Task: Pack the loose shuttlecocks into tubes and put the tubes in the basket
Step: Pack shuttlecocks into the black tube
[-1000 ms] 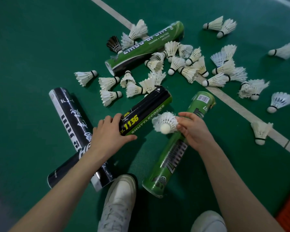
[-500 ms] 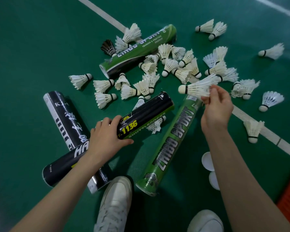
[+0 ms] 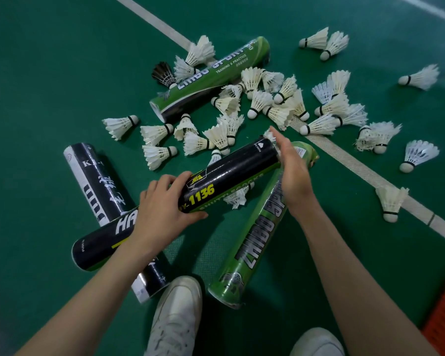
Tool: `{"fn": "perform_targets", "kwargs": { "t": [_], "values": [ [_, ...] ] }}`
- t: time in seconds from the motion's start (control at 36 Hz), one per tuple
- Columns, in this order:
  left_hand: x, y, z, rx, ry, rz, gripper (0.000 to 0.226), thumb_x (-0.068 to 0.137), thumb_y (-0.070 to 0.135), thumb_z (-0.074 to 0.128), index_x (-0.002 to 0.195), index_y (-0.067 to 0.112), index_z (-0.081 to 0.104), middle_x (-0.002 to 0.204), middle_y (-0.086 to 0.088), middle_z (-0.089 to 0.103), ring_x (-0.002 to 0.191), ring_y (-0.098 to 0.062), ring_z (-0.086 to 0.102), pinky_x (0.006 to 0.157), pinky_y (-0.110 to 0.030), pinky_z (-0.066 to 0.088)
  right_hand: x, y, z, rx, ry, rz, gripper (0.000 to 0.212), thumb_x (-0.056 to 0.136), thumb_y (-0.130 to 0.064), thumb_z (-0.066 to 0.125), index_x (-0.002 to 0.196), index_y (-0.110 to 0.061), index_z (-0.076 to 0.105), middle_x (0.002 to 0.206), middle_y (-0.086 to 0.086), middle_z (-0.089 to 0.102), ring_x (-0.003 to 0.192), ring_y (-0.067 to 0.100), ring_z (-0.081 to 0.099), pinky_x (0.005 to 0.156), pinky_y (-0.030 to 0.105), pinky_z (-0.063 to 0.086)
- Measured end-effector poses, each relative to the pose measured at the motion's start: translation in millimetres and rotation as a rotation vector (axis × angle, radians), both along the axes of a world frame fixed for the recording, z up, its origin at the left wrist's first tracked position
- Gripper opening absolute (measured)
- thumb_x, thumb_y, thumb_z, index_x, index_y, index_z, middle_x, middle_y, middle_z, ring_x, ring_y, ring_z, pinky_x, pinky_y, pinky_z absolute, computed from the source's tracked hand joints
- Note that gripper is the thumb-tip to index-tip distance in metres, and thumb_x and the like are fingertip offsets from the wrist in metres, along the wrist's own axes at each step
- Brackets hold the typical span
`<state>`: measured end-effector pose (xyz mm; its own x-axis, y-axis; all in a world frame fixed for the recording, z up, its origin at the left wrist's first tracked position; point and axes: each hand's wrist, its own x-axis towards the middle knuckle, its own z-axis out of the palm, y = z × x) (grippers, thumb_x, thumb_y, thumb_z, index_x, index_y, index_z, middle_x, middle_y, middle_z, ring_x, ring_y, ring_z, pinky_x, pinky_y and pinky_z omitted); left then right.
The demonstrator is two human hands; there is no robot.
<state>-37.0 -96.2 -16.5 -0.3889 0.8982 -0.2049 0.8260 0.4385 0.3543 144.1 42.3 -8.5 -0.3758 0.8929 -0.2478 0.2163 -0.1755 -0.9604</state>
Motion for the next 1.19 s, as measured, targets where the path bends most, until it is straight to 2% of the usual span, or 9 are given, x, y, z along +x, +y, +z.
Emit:
{"fn": "perform_targets", "kwargs": {
  "t": [0.08, 0.19, 0.33, 0.5, 0.64, 0.83, 0.94, 1.06, 1.19],
  "values": [
    [-6, 2, 3, -0.022, 0.017, 0.021, 0.088, 0.067, 0.058, 0.074, 0.141, 0.028, 0.036, 0.123, -0.002, 0.047, 0.113, -0.026, 0.041, 0.095, -0.041, 0.035, -5, 0, -3, -0.056, -0.027, 0.127, 0.05, 0.103, -0.042, 0.02, 0.147, -0.023, 0.033, 0.153, -0.001, 0.033, 0.139, 0.004, 0.025, 0.112, 0.014, 0.014],
    [-15, 1, 4, -0.092, 0.05, 0.056, 0.09, 0.068, 0.058, 0.075, 0.142, 0.029, 0.034, 0.126, -0.004, 0.047, 0.116, -0.029, 0.041, 0.098, -0.043, 0.036, -12, 4, -7, -0.114, -0.137, 0.178, 0.055, 0.099, -0.055, 0.02, 0.147, -0.032, 0.032, 0.153, -0.009, 0.032, 0.138, 0.004, 0.025, 0.111, 0.027, 0.013],
    [-21, 9, 1, -0.179, 0.088, 0.159, 0.087, 0.07, 0.058, 0.073, 0.141, 0.027, 0.033, 0.127, -0.008, 0.045, 0.12, -0.033, 0.039, 0.1, -0.047, 0.034, -21, -1, -37, 0.064, -0.389, 0.03, 0.036, 0.101, -0.032, 0.04, 0.133, -0.018, 0.046, 0.128, 0.001, 0.048, 0.12, 0.015, 0.046, 0.099, 0.026, 0.034],
    [-25, 1, -7, -0.262, 0.104, 0.19, 0.088, 0.073, 0.058, 0.07, 0.142, 0.024, 0.029, 0.133, -0.012, 0.043, 0.125, -0.036, 0.037, 0.103, -0.05, 0.032, -20, -25, -72, 0.305, -0.788, 0.703, 0.073, 0.085, 0.01, 0.044, 0.147, -0.026, 0.031, 0.157, 0.006, 0.013, 0.145, 0.028, 0.004, 0.117, 0.049, 0.013],
    [-25, -5, -11, -0.307, 0.107, 0.178, 0.088, 0.072, 0.059, 0.071, 0.142, 0.025, 0.03, 0.134, -0.011, 0.042, 0.125, -0.036, 0.037, 0.103, -0.051, 0.032, -23, -22, -77, 0.507, -0.902, 0.846, 0.084, 0.08, 0.016, 0.038, 0.15, -0.026, 0.018, 0.158, 0.001, 0.012, 0.141, 0.029, 0.011, 0.1, 0.048, 0.04],
    [-27, -7, -11, -0.281, 0.098, 0.196, 0.087, 0.072, 0.06, 0.07, 0.141, 0.025, 0.03, 0.133, -0.011, 0.043, 0.125, -0.035, 0.037, 0.102, -0.05, 0.032, -37, -20, -79, 0.713, -1.106, 0.878, 0.088, 0.077, 0.01, 0.056, 0.148, -0.021, 0.017, 0.138, 0.015, 0.027, 0.127, 0.033, 0.029, 0.096, 0.043, 0.037],
    [-26, -8, -11, -0.28, 0.092, 0.193, 0.087, 0.073, 0.06, 0.07, 0.141, 0.026, 0.03, 0.134, -0.01, 0.042, 0.125, -0.035, 0.036, 0.103, -0.05, 0.031, -30, -21, -85, 0.685, -0.965, 0.763, 0.059, 0.082, 0.006, 0.053, 0.136, -0.015, 0.039, 0.13, 0.011, 0.034, 0.117, 0.026, 0.037, 0.084, 0.031, 0.041],
    [-25, -8, -12, -0.27, 0.091, 0.187, 0.087, 0.073, 0.06, 0.07, 0.142, 0.025, 0.029, 0.134, -0.011, 0.042, 0.125, -0.035, 0.037, 0.103, -0.051, 0.032, -15, -8, -73, 0.511, -0.616, 0.279, 0.013, 0.093, -0.009, 0.054, 0.105, -0.008, 0.056, 0.118, 0.005, 0.044, 0.101, 0.015, 0.049, 0.088, 0.025, 0.05],
    [-19, -6, -12, -0.245, 0.113, 0.145, 0.087, 0.072, 0.061, 0.069, 0.141, 0.026, 0.03, 0.13, -0.01, 0.043, 0.122, -0.034, 0.038, 0.1, -0.048, 0.034, 9, 19, -51, 0.392, -0.517, 0.066, 0.006, 0.09, -0.011, 0.061, 0.096, -0.011, 0.058, 0.102, 0.002, 0.049, 0.089, 0.014, 0.05, 0.088, 0.034, 0.048]
  ]
}}
